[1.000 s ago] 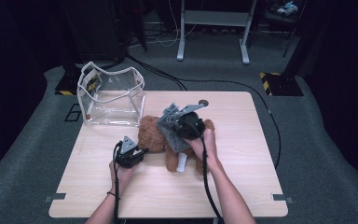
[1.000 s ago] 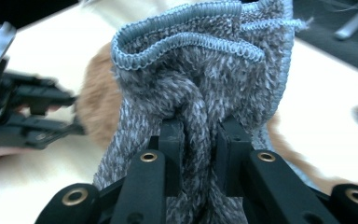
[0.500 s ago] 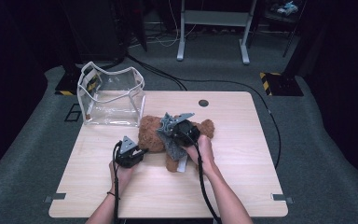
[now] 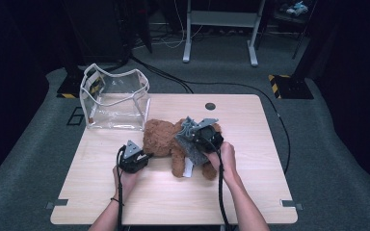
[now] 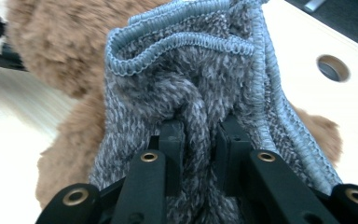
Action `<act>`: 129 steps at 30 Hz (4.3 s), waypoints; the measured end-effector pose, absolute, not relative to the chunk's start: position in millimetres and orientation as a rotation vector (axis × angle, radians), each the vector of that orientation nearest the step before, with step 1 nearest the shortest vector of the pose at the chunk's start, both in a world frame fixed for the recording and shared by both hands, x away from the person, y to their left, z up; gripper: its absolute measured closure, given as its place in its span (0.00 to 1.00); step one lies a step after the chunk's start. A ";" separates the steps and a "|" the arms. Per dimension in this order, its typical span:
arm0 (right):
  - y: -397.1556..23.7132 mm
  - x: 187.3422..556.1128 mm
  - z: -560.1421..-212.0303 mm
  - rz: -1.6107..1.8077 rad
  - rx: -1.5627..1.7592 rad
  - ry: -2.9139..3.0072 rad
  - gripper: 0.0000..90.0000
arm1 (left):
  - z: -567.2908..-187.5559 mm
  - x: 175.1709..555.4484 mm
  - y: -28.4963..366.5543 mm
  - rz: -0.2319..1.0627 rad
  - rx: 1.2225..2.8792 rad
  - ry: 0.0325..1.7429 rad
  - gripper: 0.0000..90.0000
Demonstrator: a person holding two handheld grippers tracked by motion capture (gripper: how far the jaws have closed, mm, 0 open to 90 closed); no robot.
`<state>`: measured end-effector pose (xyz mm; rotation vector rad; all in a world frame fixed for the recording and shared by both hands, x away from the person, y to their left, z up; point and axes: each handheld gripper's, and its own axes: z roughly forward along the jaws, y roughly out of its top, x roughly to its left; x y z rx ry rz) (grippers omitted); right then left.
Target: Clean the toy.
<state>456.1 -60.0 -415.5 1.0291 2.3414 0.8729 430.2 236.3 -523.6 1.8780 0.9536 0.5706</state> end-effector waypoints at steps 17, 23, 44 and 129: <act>-113.9 448.9 -409.9 0.937 1.213 2.209 0.83 | -523.9 430.4 236.2 0.572 1.869 0.958 0.79; -88.9 441.5 -390.9 1.046 1.104 2.231 0.83 | -524.0 430.4 236.5 0.575 1.868 0.959 0.79; 34.3 442.7 -431.9 1.061 0.862 2.453 0.83 | -524.1 430.8 236.4 0.567 1.866 0.963 0.79; -127.1 364.4 -472.0 0.611 1.161 2.270 0.84 | -523.6 431.6 235.6 0.563 1.894 0.959 0.80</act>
